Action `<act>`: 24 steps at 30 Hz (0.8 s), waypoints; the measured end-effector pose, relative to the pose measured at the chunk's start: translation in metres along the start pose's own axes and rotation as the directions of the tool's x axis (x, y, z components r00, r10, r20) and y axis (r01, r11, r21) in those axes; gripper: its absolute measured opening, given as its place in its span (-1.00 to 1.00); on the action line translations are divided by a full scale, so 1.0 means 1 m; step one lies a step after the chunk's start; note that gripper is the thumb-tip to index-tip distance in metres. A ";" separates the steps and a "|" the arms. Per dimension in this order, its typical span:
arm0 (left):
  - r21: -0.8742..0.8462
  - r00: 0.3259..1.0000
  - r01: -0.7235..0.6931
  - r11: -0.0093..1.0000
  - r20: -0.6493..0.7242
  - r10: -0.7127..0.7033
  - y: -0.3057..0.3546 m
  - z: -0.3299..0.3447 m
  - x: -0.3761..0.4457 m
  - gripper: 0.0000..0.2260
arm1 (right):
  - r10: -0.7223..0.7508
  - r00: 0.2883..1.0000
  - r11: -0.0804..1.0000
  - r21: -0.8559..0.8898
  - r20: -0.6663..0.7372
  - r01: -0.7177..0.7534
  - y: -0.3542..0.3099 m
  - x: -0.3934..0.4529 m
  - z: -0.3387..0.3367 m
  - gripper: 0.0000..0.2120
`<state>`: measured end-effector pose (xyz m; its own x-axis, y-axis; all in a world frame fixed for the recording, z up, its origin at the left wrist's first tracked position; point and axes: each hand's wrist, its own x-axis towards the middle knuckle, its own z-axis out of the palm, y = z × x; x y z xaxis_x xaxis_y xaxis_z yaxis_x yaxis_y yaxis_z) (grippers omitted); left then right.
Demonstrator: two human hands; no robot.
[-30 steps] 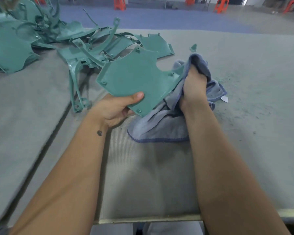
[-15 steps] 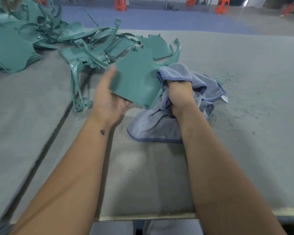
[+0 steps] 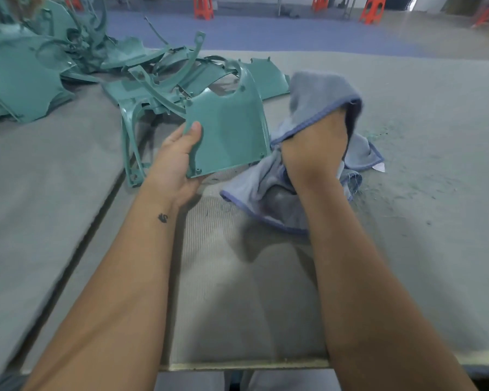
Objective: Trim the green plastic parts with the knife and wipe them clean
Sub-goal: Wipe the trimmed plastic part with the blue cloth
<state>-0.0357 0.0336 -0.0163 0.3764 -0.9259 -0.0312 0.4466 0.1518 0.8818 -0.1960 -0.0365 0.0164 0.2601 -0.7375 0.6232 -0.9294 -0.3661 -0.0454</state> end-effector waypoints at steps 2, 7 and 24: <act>-0.047 0.999 0.023 0.999 0.033 -0.021 -0.003 0.008 -0.003 -0.79 | -0.009 0.980 0.998 0.058 0.197 -0.002 -0.006 0.002 0.000 -0.81; -0.153 0.992 0.115 0.982 0.065 -0.106 -0.017 0.031 -0.008 -0.64 | -0.206 0.958 0.890 0.445 0.197 0.100 -0.031 -0.025 0.009 -0.83; -0.146 0.999 0.049 0.988 -0.009 -0.051 -0.015 0.017 0.007 -0.67 | -0.074 0.942 0.896 0.437 0.326 -0.081 -0.034 -0.018 0.023 -0.76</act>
<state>-0.0540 0.0193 -0.0217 0.3605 -0.9292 -0.0808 0.5781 0.1546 0.8012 -0.1627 -0.0235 -0.0116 0.3996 -0.8530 0.3358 -0.7395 -0.5165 -0.4318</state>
